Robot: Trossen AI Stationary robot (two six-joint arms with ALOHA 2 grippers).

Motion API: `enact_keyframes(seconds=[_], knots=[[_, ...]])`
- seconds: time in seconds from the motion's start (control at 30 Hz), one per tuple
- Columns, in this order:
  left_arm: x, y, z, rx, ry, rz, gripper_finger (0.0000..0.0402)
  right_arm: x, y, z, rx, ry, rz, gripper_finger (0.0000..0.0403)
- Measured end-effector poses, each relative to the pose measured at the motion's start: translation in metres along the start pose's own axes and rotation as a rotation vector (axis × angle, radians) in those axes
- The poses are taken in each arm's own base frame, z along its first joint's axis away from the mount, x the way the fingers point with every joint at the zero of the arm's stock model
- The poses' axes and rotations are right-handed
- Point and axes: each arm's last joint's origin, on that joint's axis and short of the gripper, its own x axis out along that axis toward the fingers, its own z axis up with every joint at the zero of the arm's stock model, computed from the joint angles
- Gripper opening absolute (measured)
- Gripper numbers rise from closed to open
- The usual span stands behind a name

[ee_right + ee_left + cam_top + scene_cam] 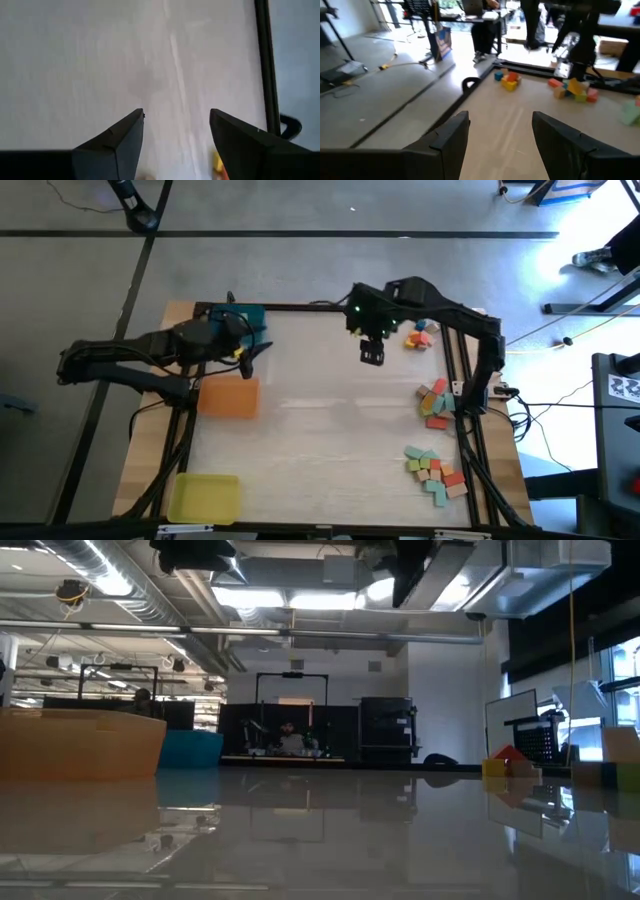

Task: Sort blocks by size
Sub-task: Put the light brown cube block into the blue bin

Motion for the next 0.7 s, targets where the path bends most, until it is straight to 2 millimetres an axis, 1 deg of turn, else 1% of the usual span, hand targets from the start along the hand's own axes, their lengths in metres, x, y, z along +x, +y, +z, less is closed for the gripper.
enact_keyframes(seconds=[0.1,0.17,0.23,0.33,0.47,0.63,0.7], knots=[[0.007,-0.009,-0.003,0.011,0.026,-0.029,0.0205,-0.008,0.013,-0.012,-0.004,0.0,-0.008,0.0227],[0.012,-0.015,-0.005,0.037,0.038,-0.043,0.0205,-0.016,0.019,-0.027,0.008,0.006,-0.048,0.0227],[0.016,-0.019,-0.005,0.043,0.039,-0.053,0.0205,-0.019,0.023,-0.042,0.025,0.016,-0.09,0.0227],[0.023,-0.027,-0.006,0.056,0.042,-0.071,0.0205,-0.013,0.026,-0.062,0.064,0.02,-0.106,0.0227],[0.029,-0.034,-0.009,0.069,0.053,-0.086,0.0205,-0.007,0.028,-0.097,0.163,0.03,-0.078,0.0227],[0.037,-0.042,-0.013,0.101,0.079,-0.097,0.0205,0.017,0.03,-0.135,0.322,0.121,-0.089,0.0227],[0.039,-0.043,-0.015,0.108,0.09,-0.1,0.0205,0.028,0.031,-0.146,0.363,0.148,-0.098,0.0227]])
